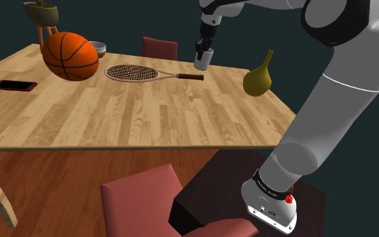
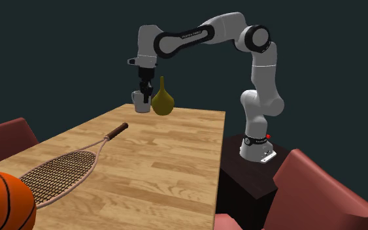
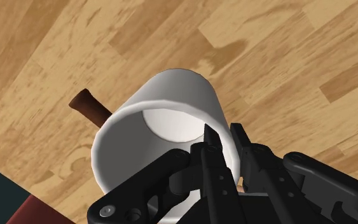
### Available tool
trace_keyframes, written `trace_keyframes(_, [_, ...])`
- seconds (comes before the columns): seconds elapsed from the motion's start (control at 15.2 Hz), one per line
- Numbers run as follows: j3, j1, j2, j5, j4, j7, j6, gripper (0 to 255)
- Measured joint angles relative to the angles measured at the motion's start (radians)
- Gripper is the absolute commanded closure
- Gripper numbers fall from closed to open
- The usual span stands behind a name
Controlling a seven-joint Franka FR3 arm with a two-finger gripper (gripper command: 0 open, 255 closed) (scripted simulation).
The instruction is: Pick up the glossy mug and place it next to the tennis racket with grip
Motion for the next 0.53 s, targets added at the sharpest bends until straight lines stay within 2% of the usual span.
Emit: trace_keyframes(0.53, [-0.002, -0.004, 0.026, 0.009, -0.073, -0.01, 0.098, 255])
